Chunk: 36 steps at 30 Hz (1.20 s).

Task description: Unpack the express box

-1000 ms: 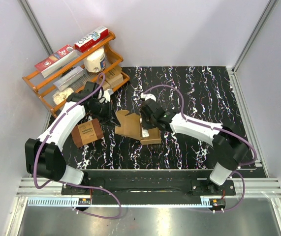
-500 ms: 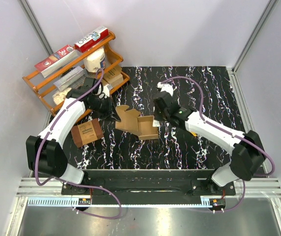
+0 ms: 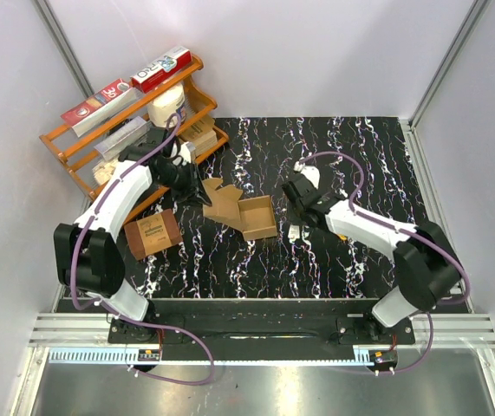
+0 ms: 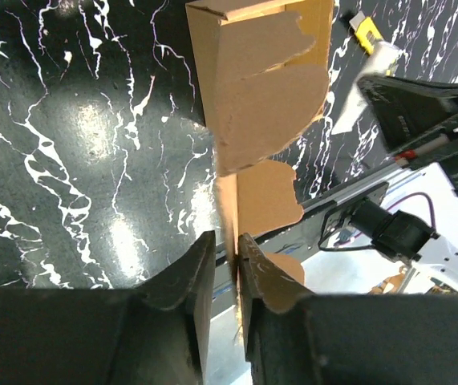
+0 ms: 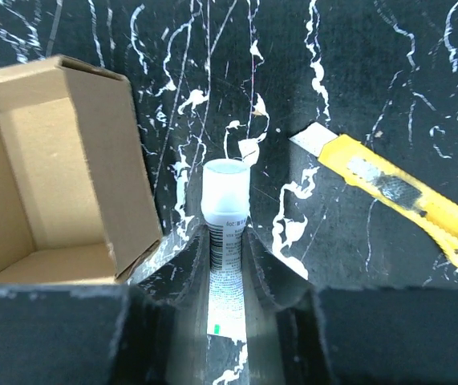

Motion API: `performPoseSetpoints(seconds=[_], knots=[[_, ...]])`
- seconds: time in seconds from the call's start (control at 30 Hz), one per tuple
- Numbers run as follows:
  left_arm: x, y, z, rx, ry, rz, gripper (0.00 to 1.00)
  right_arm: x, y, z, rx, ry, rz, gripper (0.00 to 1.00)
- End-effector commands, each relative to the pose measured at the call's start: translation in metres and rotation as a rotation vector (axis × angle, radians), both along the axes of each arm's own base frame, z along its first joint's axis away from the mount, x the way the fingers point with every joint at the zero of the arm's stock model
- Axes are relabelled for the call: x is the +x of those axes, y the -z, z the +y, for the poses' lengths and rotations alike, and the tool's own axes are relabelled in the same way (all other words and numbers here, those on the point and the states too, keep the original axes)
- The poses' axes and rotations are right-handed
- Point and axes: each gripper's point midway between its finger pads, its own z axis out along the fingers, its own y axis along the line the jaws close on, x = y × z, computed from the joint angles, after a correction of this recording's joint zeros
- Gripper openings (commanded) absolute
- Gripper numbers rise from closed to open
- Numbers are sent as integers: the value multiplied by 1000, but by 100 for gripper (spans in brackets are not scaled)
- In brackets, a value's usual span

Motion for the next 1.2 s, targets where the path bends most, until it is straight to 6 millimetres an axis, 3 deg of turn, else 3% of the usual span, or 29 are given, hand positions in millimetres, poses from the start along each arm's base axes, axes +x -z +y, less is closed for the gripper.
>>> performPoseSetpoints(seconds=[0.0,0.13,0.17,0.27,0.37,0.4,0.5,0.57,0.7,0.73,0.8,0.83,0.97,1.17], knots=[[15,-21,-3,-29,3,-76,27,14,19,13,33,13,2,24],[17,-32,-4,-48,6,-110,41,20,33,21,31,16,35,27],[18,-35,-6,-56,9,-115,50,18,40,23,28,8,54,29],[19,-47,-8,-76,12,-144,60,19,45,23,18,9,70,36],[20,-57,-10,-95,13,-173,66,19,44,23,8,10,81,42],[21,-61,-10,-100,13,-185,73,18,44,22,1,9,88,48],[20,-69,-11,-111,16,-210,77,19,35,21,0,17,74,52],[18,-75,-10,-114,18,-229,80,21,22,19,8,25,47,55],[16,-93,-10,-127,22,-281,92,22,-12,14,40,43,-19,69],[15,-96,-10,-129,24,-293,94,22,-28,11,55,49,-56,75],[13,-105,-8,-131,29,-326,96,19,-43,5,57,57,-92,78],[11,-107,-8,-131,32,-333,98,18,-62,-3,68,76,-138,80],[3,-119,0,-101,25,-411,99,6,-98,-28,62,128,-214,81],[-12,-120,19,-19,-40,-488,99,-18,-156,-69,109,236,-359,80]])
